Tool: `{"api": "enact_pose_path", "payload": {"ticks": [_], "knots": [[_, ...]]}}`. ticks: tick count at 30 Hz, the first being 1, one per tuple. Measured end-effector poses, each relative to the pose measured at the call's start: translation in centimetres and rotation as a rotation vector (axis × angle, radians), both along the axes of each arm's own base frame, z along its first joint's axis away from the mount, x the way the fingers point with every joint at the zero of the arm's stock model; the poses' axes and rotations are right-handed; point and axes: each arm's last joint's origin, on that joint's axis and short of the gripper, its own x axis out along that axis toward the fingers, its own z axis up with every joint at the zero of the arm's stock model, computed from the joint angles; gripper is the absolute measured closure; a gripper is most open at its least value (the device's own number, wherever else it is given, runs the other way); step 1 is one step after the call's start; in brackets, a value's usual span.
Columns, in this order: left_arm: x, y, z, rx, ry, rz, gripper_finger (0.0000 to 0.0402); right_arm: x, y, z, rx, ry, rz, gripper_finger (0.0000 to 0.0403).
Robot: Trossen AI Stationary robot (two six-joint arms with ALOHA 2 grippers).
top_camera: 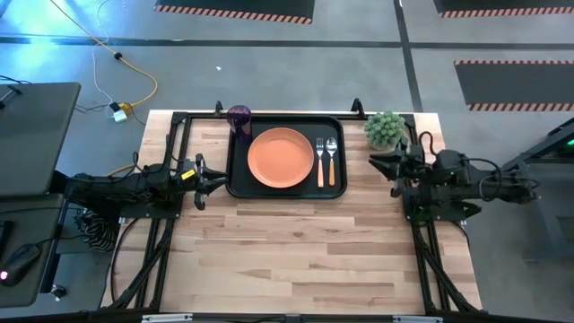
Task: Pick and place plate/cup/fork/spoon on tray
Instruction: Return to Home Position
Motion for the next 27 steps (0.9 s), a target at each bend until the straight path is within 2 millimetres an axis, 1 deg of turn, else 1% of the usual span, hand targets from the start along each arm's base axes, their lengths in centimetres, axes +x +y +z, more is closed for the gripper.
{"api": "enact_pose_path", "payload": {"ticks": [2,7,10,13,20,27], "knots": [[0.0,0.0,0.0,0.000,0.000,0.000,0.0314,0.0,0.1,-0.3,-0.005,-0.018,0.013,0.0336],[0.0,0.0,0.0,0.000,0.000,0.000,0.0314,0.7,0.4,-3.4,0.012,-0.099,0.060,0.0336],[0.0,0.0,0.0,0.000,0.000,0.000,0.0314,0.7,0.5,-4.3,0.015,-0.140,0.076,0.0336],[0.0,0.0,0.0,0.000,0.000,0.000,0.0314,0.8,0.5,-5.3,0.025,-0.130,0.082,0.0336],[0.0,0.0,0.0,0.000,0.000,0.000,0.0314,0.8,0.6,-6.6,0.040,-0.126,0.110,0.0336],[0.0,0.0,0.0,0.000,-0.001,0.000,0.0314,0.6,0.6,-7.1,0.021,-0.073,0.129,0.0336]]}}
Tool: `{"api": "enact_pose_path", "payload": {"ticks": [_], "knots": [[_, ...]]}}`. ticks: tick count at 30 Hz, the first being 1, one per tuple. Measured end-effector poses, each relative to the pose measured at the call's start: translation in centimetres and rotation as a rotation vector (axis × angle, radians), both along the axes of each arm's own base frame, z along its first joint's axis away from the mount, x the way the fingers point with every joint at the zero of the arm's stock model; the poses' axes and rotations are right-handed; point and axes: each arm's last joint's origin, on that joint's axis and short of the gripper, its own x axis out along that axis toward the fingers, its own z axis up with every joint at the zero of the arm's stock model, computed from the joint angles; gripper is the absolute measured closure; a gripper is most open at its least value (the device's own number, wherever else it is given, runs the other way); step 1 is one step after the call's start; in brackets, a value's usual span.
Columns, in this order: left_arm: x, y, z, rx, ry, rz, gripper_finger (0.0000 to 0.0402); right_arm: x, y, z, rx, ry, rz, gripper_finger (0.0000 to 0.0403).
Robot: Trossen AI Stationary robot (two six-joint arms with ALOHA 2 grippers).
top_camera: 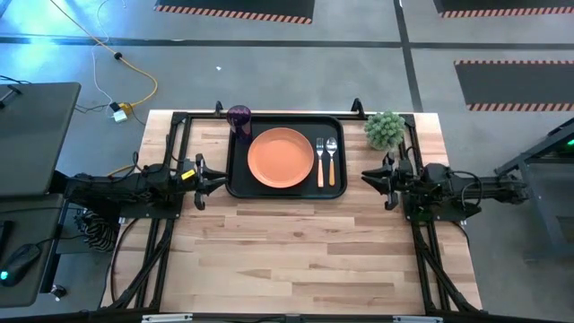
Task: Pick and place plate/cup/fork/spoon on tray
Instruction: Return to Home Position
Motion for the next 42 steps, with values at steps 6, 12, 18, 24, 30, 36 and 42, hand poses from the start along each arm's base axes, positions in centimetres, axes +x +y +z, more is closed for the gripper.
{"api": "enact_pose_path", "payload": {"ticks": [6,12,18,24,30,36,42], "knots": [[0.0,0.0,0.0,0.000,0.000,0.000,0.0314,-0.2,0.0,-0.4,0.006,-0.028,0.007,0.0336],[0.0,0.0,0.0,0.000,0.000,0.000,0.0314,-0.4,-0.2,-1.2,0.103,-0.049,-0.052,0.0336],[0.0,0.0,0.0,0.000,0.001,-0.001,0.0314,-0.4,-0.2,-1.2,0.073,-0.039,-0.050,0.0336],[0.0,0.0,0.0,0.000,0.001,-0.001,0.0314,-0.4,-0.2,-1.3,0.055,-0.028,-0.046,0.0336],[0.0,0.0,0.0,0.000,0.001,-0.001,0.0314,-0.4,-0.2,-1.3,0.066,-0.027,-0.041,0.0336],[0.0,0.0,0.0,0.000,0.001,-0.001,0.0314,-0.4,-0.2,-1.3,0.088,-0.030,-0.039,0.0336],[0.0,0.0,0.0,0.000,0.001,-0.001,0.0314,-0.4,-0.2,-1.3,0.088,-0.030,-0.039,0.0336]]}}
